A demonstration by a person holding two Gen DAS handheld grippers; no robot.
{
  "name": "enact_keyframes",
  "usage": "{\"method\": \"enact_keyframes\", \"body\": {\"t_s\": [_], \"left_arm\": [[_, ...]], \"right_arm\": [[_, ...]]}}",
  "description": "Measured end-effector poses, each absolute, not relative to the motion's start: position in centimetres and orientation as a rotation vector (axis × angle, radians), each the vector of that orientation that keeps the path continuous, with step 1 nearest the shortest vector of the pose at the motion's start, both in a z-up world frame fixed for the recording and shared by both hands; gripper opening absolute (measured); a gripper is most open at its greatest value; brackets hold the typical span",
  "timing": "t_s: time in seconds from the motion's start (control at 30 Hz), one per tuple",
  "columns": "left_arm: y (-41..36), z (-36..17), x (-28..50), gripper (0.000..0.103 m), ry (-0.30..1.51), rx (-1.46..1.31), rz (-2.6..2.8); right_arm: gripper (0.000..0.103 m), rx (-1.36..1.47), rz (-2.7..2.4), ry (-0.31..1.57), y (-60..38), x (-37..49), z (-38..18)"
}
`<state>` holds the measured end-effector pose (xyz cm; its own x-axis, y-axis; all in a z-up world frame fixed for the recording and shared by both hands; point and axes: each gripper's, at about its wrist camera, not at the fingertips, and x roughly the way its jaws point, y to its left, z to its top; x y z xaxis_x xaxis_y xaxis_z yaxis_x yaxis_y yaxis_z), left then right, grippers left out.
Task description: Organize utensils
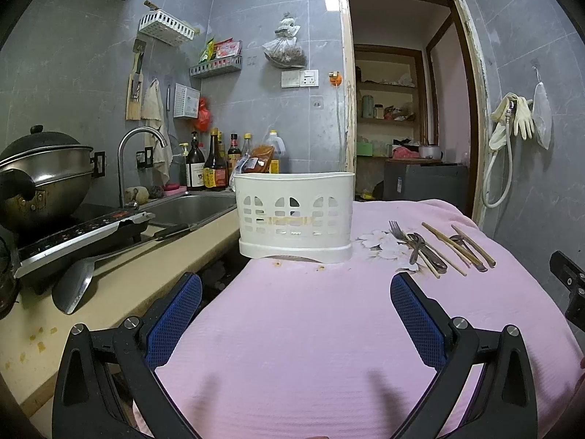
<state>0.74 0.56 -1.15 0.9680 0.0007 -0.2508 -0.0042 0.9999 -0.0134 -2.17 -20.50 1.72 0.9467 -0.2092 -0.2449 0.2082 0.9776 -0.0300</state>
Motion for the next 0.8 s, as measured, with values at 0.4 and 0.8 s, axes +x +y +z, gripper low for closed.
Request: {"method": "enact_keyframes", "body": {"t_s": [0.4, 0.8], "left_arm": [[0.87, -1.13, 0.74, 0.101, 0.257, -0.015, 0.001], [0.79, -1.41, 0.74, 0.101, 0.263, -0.010, 0.002]], "right_arm": [[0.103, -0.002, -0.203, 0.261, -20.35, -1.89, 1.72], [0.103, 0.001, -0.197, 0.270, -20.32, -1.82, 1.43]]}}
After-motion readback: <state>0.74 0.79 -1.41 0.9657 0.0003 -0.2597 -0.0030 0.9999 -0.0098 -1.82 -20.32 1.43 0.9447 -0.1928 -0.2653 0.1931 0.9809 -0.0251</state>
